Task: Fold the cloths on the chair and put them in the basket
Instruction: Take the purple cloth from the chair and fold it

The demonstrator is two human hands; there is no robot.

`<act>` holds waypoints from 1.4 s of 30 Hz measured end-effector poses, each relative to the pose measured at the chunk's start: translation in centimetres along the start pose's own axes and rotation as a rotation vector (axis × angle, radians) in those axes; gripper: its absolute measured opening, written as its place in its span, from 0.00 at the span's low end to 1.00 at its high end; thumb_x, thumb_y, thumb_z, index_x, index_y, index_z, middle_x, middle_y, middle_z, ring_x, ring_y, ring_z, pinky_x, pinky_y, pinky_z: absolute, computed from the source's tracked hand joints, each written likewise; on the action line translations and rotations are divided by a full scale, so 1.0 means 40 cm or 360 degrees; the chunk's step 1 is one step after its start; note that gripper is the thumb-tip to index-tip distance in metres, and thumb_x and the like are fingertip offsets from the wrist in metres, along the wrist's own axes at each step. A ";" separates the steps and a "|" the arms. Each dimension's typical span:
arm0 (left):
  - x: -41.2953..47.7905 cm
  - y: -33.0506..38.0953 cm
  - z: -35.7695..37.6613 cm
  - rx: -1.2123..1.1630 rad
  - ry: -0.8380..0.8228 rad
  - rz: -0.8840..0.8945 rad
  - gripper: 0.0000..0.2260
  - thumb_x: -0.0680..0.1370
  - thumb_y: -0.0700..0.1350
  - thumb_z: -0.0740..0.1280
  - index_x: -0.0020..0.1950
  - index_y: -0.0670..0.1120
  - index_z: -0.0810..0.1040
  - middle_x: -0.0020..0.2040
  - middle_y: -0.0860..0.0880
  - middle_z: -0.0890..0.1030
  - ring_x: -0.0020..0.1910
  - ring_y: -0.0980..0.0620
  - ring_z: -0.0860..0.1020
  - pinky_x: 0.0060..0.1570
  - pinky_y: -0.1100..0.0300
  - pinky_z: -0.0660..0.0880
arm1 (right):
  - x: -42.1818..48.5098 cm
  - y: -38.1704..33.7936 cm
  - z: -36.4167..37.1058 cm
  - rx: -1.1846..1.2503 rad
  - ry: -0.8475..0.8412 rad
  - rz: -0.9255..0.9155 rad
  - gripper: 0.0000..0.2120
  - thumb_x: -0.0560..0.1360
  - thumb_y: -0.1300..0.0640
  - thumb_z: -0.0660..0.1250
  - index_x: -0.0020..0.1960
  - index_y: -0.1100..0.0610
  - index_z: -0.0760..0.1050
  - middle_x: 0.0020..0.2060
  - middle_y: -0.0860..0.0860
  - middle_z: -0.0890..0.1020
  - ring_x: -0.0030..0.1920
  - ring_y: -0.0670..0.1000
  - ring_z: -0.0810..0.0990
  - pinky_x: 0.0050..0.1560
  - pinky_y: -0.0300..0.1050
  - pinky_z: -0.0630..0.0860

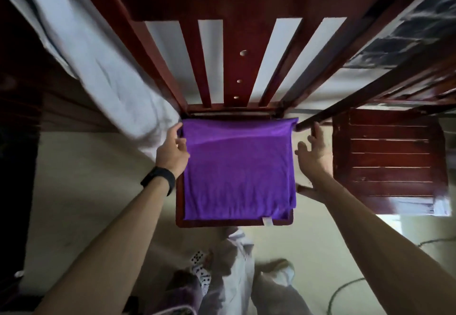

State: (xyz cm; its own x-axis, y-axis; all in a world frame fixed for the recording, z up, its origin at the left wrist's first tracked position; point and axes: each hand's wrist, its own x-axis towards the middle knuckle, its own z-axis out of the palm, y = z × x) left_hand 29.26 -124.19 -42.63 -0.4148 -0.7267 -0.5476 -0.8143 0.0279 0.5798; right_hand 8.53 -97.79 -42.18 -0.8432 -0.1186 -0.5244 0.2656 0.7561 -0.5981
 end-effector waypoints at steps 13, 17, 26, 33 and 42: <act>-0.215 -0.372 0.223 0.0465 -0.0112 -0.0587 0.14 0.78 0.47 0.68 0.59 0.43 0.69 0.57 0.39 0.77 0.50 0.38 0.79 0.47 0.49 0.77 | -0.158 0.404 0.122 -0.0566 -0.0318 0.0558 0.19 0.76 0.49 0.69 0.61 0.59 0.71 0.51 0.57 0.82 0.55 0.62 0.80 0.55 0.54 0.75; -0.203 -0.406 0.237 0.0458 -0.0031 -0.0623 0.12 0.78 0.50 0.68 0.54 0.43 0.73 0.52 0.40 0.79 0.49 0.38 0.80 0.47 0.49 0.78 | -0.146 0.432 0.151 -0.0540 -0.0176 0.0669 0.18 0.76 0.52 0.68 0.60 0.61 0.69 0.51 0.59 0.79 0.55 0.64 0.78 0.51 0.52 0.73; -0.269 -0.395 0.198 -0.0093 -0.0040 -0.0665 0.04 0.80 0.46 0.67 0.51 0.47 0.75 0.47 0.46 0.84 0.40 0.49 0.82 0.41 0.56 0.79 | -0.206 0.411 0.095 0.0068 -0.0248 0.0700 0.04 0.75 0.51 0.67 0.47 0.51 0.75 0.42 0.56 0.86 0.40 0.57 0.85 0.43 0.53 0.83; -0.316 -0.237 0.037 -0.1092 0.0159 -0.0412 0.05 0.77 0.44 0.70 0.52 0.46 0.79 0.44 0.49 0.84 0.36 0.56 0.79 0.41 0.60 0.74 | -0.226 0.204 -0.109 0.0869 -0.0126 0.0129 0.03 0.78 0.62 0.69 0.50 0.61 0.76 0.40 0.57 0.82 0.43 0.60 0.84 0.47 0.54 0.82; -0.287 -0.372 0.239 -0.0503 0.0179 -0.0616 0.05 0.77 0.46 0.72 0.50 0.47 0.81 0.40 0.50 0.85 0.38 0.49 0.83 0.40 0.58 0.80 | -0.143 0.441 0.033 0.0278 -0.0070 0.0515 0.07 0.73 0.50 0.75 0.41 0.49 0.78 0.43 0.51 0.85 0.44 0.58 0.83 0.52 0.62 0.81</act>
State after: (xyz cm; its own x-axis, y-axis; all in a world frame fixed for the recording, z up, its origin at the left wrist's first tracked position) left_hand 42.25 -109.69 -50.73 -0.0467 -0.7127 -0.6999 -0.7297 -0.4541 0.5112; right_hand 18.67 -84.63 -50.54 -0.6827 0.0785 -0.7265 0.5942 0.6382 -0.4895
